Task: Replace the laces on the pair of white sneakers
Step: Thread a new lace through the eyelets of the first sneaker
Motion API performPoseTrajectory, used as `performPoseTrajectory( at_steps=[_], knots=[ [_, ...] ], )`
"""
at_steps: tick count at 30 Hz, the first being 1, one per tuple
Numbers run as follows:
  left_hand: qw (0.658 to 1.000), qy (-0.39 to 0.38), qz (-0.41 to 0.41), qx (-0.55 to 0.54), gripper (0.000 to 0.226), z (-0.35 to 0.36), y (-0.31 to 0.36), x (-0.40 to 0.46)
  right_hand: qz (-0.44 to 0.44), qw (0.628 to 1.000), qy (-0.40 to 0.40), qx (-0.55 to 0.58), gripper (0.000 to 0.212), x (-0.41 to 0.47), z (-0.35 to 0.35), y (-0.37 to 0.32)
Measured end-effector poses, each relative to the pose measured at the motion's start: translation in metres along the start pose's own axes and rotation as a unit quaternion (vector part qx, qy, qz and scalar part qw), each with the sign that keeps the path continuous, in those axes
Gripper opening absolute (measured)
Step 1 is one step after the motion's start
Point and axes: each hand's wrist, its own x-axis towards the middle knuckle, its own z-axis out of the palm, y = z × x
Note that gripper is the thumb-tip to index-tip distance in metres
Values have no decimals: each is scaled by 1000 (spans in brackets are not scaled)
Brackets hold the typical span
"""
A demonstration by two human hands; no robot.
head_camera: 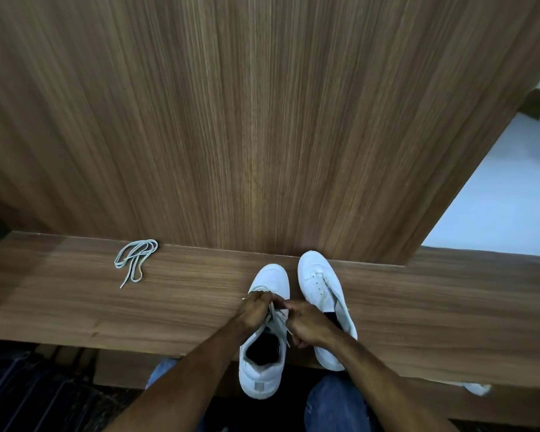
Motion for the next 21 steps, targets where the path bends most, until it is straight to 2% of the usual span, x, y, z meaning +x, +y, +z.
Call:
performPoseTrajectory(
  at_steps=[3, 6, 7, 10, 14, 16, 18, 21],
  knots=[
    [1000, 1, -5, -4, 32, -2, 0, 1, -28, 996, 18, -82, 46, 3, 9, 1],
    [1000, 4, -14, 0, 36, -4, 0, 3, -41, 995, 50, -82, 61, 4, 16, 2],
    [1000, 3, -9, 14, 38, -5, 1, 3, -54, 993, 66, -80, 60, 6, 18, 2],
    [999, 0, 2, 43, 41, -6, 2, 1, -75, 988, 115, -65, 37, 14, 22, 5],
    [997, 34, 22, 61, 41, -9, -4, 2, -66, 990, 118, -29, 21, 22, 25, 6],
    [990, 36, 60, 125, 38, -13, -8, 0, -53, 992, 114, -13, 19, 24, 25, 5],
    [973, 20, 93, 208, 21, -18, -9, -5, -34, 993, 113, 4, 19, 28, 24, 8],
    [945, 0, 118, 304, 7, -29, -12, -12, -12, 993, 106, 49, 26, 29, 24, 10]
  ],
)
